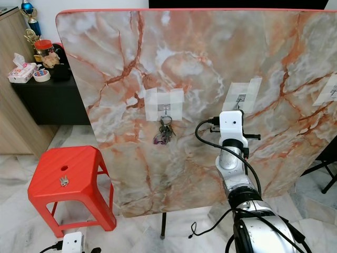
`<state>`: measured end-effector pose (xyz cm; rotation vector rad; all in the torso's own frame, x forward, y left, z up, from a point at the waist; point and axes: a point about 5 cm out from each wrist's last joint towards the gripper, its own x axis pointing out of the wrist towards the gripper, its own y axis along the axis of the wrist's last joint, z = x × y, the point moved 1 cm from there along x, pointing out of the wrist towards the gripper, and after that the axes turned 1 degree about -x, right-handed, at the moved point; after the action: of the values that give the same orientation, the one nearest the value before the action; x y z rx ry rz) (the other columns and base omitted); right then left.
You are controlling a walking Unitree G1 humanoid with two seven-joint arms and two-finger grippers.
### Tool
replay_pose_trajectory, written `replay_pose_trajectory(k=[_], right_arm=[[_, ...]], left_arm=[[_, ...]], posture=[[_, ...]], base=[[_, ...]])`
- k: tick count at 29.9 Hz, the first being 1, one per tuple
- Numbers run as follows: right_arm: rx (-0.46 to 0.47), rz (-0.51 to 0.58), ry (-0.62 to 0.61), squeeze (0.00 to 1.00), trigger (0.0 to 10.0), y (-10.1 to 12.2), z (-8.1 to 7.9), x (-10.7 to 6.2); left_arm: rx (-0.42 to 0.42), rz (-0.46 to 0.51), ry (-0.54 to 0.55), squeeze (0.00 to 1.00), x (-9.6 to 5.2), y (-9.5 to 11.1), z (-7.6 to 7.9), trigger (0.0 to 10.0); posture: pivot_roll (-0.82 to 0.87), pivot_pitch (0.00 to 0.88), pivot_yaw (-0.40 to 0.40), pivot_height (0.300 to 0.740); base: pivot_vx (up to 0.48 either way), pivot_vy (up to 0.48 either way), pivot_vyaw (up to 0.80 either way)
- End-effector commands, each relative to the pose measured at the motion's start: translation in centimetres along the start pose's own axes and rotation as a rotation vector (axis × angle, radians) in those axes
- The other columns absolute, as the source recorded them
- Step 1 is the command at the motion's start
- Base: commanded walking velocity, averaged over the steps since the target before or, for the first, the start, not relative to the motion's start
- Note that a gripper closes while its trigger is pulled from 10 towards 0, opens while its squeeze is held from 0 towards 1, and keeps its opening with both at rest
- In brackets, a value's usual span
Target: Hang keys on a hook
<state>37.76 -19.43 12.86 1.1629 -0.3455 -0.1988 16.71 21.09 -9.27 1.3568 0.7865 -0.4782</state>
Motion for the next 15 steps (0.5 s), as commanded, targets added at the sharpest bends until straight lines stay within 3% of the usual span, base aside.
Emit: replay_pose_trajectory(k=[1, 10, 13, 14, 15], right_arm=[[0.007, 0.000, 0.010, 1.00, 10.0, 0.3, -0.2, 0.2], [0.022, 0.002, 0.042, 1.00, 10.0, 0.2, -0.7, -0.1], [0.092, 0.028, 0.101, 1.00, 10.0, 0.6, -1.3, -0.4], [0.110, 0.039, 0.119, 0.98, 10.0, 0.8, -1.5, -0.5], [0.123, 0.063, 0.147, 0.81, 10.0, 0.9, -1.9, -0.8]], left_arm=[[-0.008, -0.039, 0.006, 0.00, -0.2, -0.8, -0.3, 10.0], [-0.009, -0.043, 0.003, 0.00, -0.2, -0.8, -0.3, 10.0], [-0.009, -0.043, 0.004, 0.00, -0.2, -0.9, -0.3, 10.0], [-0.009, -0.043, 0.004, 0.00, -0.2, -0.9, -0.3, 10.0], [-0.009, -0.043, 0.003, 0.00, -0.2, -0.9, -0.3, 10.0]], posture=[[0.07, 0.000, -0.042, 0.740], [0.07, 0.000, -0.042, 0.740], [0.07, 0.000, -0.044, 0.740], [0.07, 0.000, -0.044, 0.740], [0.07, 0.000, -0.044, 0.740]], base=[[0.000, 0.000, 0.00], [0.000, 0.000, 0.00], [0.000, 0.000, 0.00], [0.000, 0.000, 0.00], [0.000, 0.000, 0.00]])
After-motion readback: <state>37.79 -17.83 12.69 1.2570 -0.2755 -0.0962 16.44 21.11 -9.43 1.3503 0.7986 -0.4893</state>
